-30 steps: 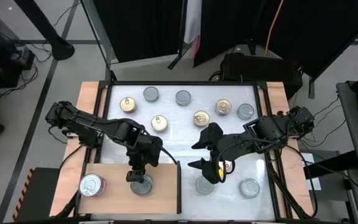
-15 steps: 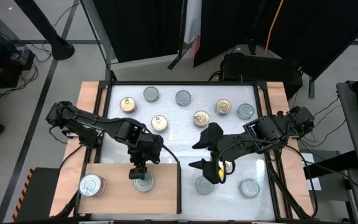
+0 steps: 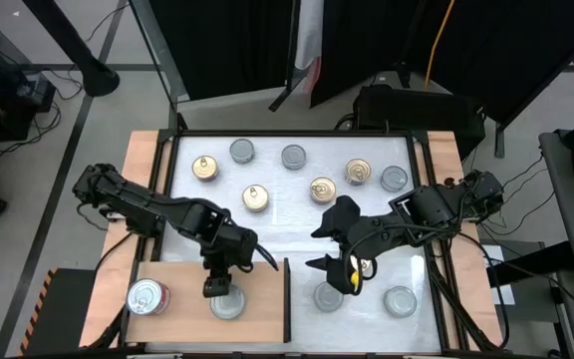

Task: Stack canned seafood by type on shelf
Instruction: Put the green white tuna can on the shelf, then put the blue pink tuna can on the shelf

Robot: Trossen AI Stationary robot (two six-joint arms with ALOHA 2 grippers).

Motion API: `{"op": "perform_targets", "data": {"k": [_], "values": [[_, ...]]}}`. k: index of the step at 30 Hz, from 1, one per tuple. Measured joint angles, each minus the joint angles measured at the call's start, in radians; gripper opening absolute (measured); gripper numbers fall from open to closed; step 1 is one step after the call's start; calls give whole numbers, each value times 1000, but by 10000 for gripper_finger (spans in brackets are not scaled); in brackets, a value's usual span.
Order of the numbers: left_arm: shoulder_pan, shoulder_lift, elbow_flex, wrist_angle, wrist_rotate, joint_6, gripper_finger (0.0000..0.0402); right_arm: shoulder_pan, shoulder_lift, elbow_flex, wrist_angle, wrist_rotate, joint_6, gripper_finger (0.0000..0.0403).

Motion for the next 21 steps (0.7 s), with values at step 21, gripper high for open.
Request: {"op": "perform_targets", "data": {"k": [21], "values": [[-72, 0, 202, -158, -280, -124, 102, -25, -30, 0, -36, -23, -21, 304]]}}
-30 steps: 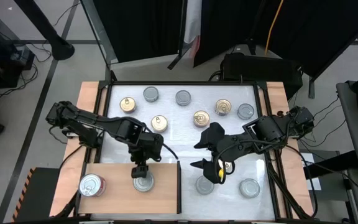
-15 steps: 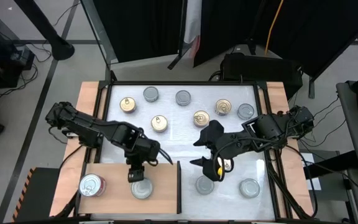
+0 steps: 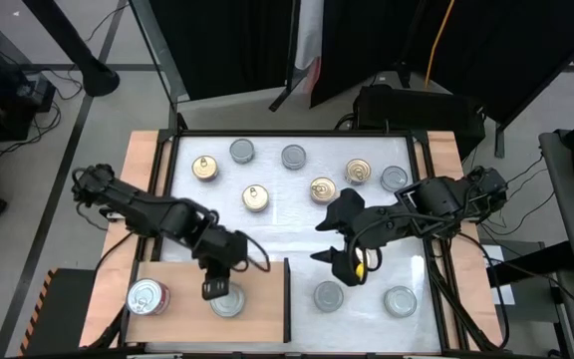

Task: Stack canned seafood by type on shelf
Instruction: Put the blue pink tuna can on the shelf

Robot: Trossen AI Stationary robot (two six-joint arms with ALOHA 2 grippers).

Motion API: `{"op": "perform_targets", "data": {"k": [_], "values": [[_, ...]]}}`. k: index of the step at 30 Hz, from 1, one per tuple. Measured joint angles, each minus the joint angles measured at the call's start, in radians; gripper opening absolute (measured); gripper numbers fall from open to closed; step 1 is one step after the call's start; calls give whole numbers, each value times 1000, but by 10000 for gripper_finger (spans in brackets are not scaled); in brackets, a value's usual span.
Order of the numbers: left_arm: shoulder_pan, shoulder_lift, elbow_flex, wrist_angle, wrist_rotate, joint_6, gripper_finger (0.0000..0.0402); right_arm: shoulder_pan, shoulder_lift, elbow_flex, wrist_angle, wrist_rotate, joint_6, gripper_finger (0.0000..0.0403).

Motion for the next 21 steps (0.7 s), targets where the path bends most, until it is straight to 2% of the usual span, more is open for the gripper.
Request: {"op": "perform_targets", "data": {"k": [4, 7, 9, 12, 18, 21], "values": [[-31, 3, 2, -18, -112, -71, 102, 0, -1, 0, -17, 5, -10, 304], [-30, -25, 57, -108, -169, -177, 101, -8, -16, -1, -56, 7, 3, 304], [-29, -61, 124, -139, -259, -244, 101, -26, -35, -1, -89, 11, 9, 303], [-30, -115, 207, -172, -453, -329, 101, -70, -57, 0, -137, 50, -17, 291], [-10, -229, 244, -177, -871, -339, 101, -262, -66, 0, -166, 53, -151, 220], [38, -263, 243, -176, -926, -280, 101, -383, -54, 0, -164, 33, -194, 170]]}}
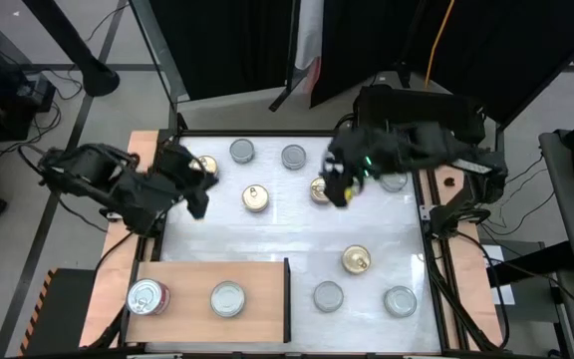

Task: Stack canned seafood by type on shelf
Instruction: Put the blue pink tuna can on the shelf

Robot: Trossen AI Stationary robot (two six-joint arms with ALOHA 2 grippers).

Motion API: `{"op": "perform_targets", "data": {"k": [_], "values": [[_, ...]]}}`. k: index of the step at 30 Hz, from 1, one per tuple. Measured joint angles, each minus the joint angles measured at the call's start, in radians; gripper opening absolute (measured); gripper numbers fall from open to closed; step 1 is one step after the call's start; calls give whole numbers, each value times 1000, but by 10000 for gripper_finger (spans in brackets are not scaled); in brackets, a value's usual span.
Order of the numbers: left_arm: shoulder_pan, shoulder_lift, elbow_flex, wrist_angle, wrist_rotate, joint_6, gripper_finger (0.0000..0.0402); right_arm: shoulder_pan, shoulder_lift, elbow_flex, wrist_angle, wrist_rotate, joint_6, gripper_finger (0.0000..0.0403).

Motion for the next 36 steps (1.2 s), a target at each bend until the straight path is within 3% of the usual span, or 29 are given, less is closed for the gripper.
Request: {"op": "perform_targets", "data": {"k": [9, 15, 18, 22, 28, 32, 36], "values": [[176, -39, 0, -1, 7, 220, 102, -300, 73, -12, -192, -36, -42, 12], [273, -62, -1, -2, 17, 368, 102, -413, 70, -159, -247, -103, 66, 15], [328, -73, -1, -2, 68, 446, 102, -421, 68, -263, -248, -152, 114, 9], [404, -76, -1, -2, 179, 506, 102, -377, 68, -424, -215, -260, 161, 2], [465, -64, -1, -3, 202, 541, 102, -168, 44, -563, -91, -497, 305, 1], [501, -58, -1, -3, 223, 535, 102, 10, 28, -569, -61, -462, 417, 1], [540, -49, -2, -7, 280, 570, 102, 89, 26, -592, -61, -402, 496, 1]]}}
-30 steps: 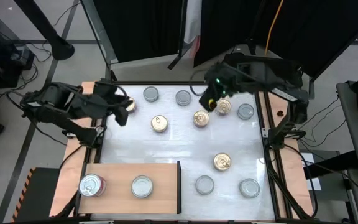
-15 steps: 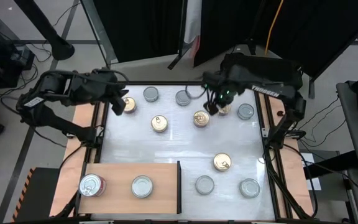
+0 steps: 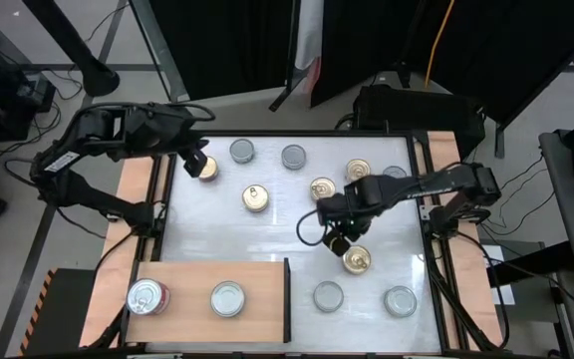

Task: Stack canned seafood by type on shelf
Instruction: Put the blue pink tuna can on the shelf

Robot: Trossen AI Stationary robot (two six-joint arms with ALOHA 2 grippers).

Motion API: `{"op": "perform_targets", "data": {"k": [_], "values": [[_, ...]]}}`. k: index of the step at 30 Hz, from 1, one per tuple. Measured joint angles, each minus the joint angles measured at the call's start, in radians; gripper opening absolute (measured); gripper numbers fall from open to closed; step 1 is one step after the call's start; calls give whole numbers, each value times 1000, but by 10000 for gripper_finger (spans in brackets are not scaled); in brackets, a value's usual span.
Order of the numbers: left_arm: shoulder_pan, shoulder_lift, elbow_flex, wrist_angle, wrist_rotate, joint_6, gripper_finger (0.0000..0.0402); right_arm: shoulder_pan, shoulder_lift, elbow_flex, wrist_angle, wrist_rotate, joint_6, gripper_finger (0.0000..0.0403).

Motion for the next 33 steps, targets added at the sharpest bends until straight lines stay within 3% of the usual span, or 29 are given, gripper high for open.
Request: {"op": "perform_targets", "data": {"k": [4, 8, 11, 15, 19, 25, 33], "values": [[42, 4, 0, -39, 90, 64, 102, -2, 0, -59, 50, 1, 80, 0], [75, 6, 0, -77, 148, 86, 102, -46, 0, -77, 155, -21, 56, 0], [91, 5, 0, -108, 215, 21, 102, -102, 0, -77, 216, -24, 11, 0], [82, 4, -7, -159, 285, -197, 102, -186, -7, -77, 251, -22, -39, 0], [33, -33, -99, -161, 405, -353, 105, -252, -16, -77, 335, -22, -54, 10], [-15, -84, -337, -166, 537, -316, 138, -300, -22, -76, 498, -33, -122, 46], [-14, -96, -517, -162, 799, -181, 146, -341, -22, -76, 501, -78, -255, 97]]}}
